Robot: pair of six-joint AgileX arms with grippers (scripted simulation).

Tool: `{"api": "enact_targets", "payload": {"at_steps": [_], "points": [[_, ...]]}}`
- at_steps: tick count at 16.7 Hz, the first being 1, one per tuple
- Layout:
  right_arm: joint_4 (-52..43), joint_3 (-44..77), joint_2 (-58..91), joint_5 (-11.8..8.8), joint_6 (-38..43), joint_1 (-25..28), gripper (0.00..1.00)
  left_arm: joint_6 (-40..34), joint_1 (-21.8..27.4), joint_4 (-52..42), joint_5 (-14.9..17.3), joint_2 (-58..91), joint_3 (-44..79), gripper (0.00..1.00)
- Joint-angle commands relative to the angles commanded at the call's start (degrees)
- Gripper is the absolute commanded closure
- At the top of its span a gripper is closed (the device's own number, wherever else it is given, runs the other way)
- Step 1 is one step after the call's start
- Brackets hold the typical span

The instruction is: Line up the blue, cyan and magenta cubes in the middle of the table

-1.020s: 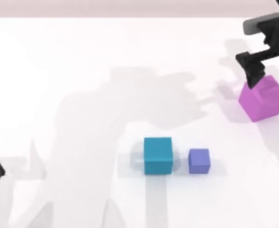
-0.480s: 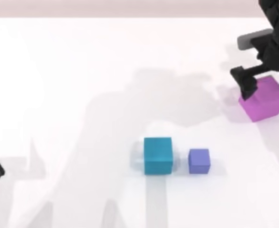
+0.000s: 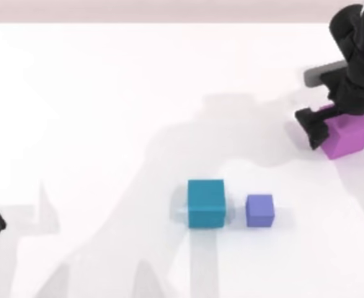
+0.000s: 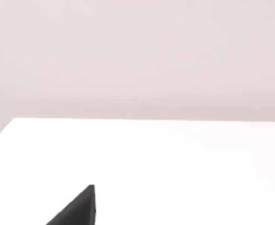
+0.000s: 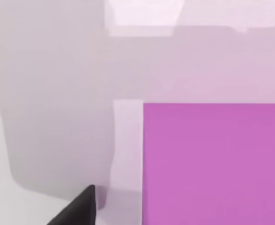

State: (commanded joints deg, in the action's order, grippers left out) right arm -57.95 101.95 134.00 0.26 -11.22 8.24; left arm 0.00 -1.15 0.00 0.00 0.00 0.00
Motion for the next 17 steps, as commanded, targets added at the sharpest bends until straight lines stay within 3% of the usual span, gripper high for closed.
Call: {"api": "enact_targets", "payload": {"at_steps": [13, 17], "points": [[0.00, 0.00, 0.00, 0.00, 0.00, 0.00, 0.98, 0.00, 0.00, 0.00, 0.00, 0.00, 0.00, 0.00], [0.00, 0.00, 0.00, 0.00, 0.00, 0.00, 1.00, 0.00, 0.00, 0.00, 0.00, 0.00, 0.00, 0.00]]}}
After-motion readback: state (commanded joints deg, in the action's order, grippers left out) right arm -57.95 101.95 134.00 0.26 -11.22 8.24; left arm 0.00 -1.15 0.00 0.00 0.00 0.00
